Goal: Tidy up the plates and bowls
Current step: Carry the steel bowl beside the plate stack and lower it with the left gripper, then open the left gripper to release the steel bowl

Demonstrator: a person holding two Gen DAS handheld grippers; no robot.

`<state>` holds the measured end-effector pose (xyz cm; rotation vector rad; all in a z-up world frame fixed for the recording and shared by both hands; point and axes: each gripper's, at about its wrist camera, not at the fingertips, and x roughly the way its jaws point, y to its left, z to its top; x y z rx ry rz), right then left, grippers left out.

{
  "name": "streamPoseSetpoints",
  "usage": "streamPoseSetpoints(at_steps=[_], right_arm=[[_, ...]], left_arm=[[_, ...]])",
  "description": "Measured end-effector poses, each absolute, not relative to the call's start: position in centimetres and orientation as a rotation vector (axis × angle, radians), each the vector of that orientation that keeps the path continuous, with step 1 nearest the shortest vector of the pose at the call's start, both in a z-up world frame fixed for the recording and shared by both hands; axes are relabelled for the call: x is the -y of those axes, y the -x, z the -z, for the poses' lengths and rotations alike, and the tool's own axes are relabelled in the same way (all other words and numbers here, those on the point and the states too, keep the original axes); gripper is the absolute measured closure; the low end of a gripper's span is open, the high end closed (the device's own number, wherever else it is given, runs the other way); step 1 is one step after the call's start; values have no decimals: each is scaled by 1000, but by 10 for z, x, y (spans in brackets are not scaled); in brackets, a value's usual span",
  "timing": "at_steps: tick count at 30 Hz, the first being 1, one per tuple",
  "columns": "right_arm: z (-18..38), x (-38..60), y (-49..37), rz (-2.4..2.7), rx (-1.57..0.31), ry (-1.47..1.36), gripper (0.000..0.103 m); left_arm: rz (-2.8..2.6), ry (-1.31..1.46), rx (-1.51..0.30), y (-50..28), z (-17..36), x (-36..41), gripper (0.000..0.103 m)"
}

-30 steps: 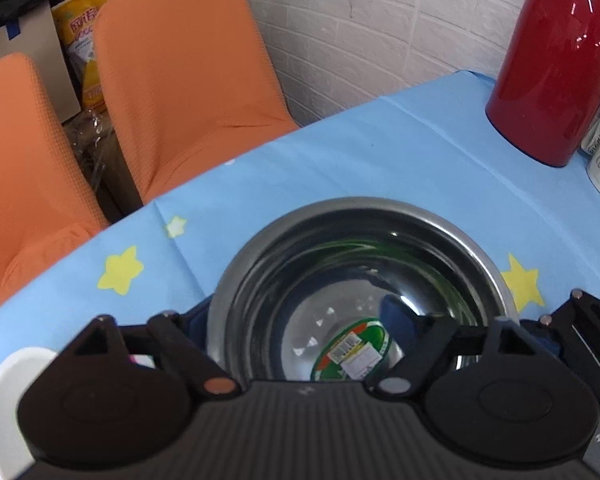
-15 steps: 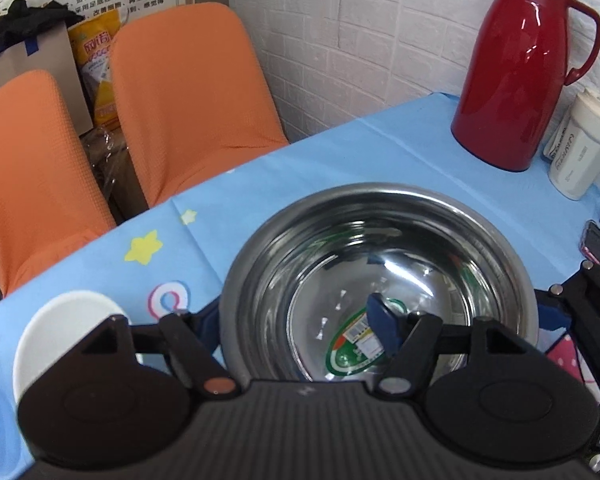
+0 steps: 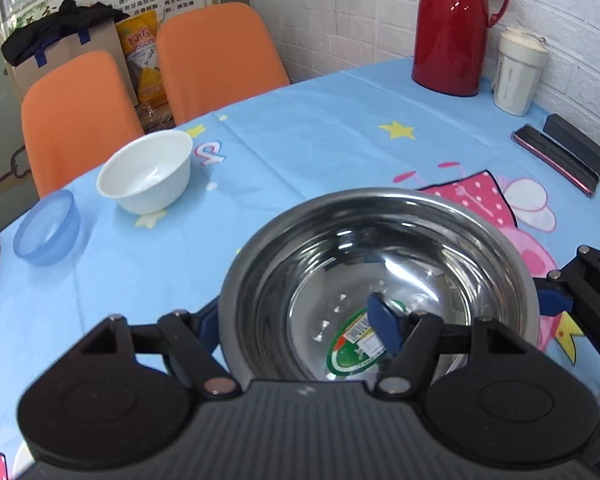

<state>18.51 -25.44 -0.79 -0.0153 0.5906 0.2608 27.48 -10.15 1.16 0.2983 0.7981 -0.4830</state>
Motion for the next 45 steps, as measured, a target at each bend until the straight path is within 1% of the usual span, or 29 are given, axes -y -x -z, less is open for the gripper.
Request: streamPoseSetpoints(at_steps=[3, 7, 14, 19, 21, 22, 23, 24, 30, 36, 40, 43, 45], right_arm=[[16, 245, -170, -253, -603, 19, 22], [23, 242, -170, -228, -617, 20, 22], [35, 241, -182, -240, -645, 12, 22], [44, 246, -171, -255, -665, -4, 22], [46, 246, -172, -257, -669, 3, 22], [48, 246, -172, -257, -673, 6, 22], [50, 246, -170, -259, -679, 7, 22], [52, 246, -171, -261, -690, 8, 22], [57, 251, -158, -242, -692, 43, 22], [53, 286, -123, -211, -700, -64, 22], [49, 318, -100, -152, -688, -198, 22], [42, 336, -100, -110, -659, -275, 22], [31, 341, -111, -119, -649, -274, 22]], left_arm=[[469, -319, -774, -255, -6, 101, 32], [467, -340, -759, -249, -2, 104, 31], [460, -344, -789, -250, 10, 104, 31], [464, -333, -812, -254, 19, 105, 30], [467, -353, -803, -251, 20, 108, 20], [462, -359, -798, -250, 21, 109, 17], [449, -367, -794, -249, 21, 110, 12], [436, -376, -791, -249, 22, 110, 10], [397, -358, -789, -248, 15, 103, 10], [370, -329, -740, -234, -6, 84, 10], [357, -318, -702, -225, -21, 70, 10], [366, -300, -702, -227, -32, 59, 10], [380, -279, -709, -234, -41, 46, 10]])
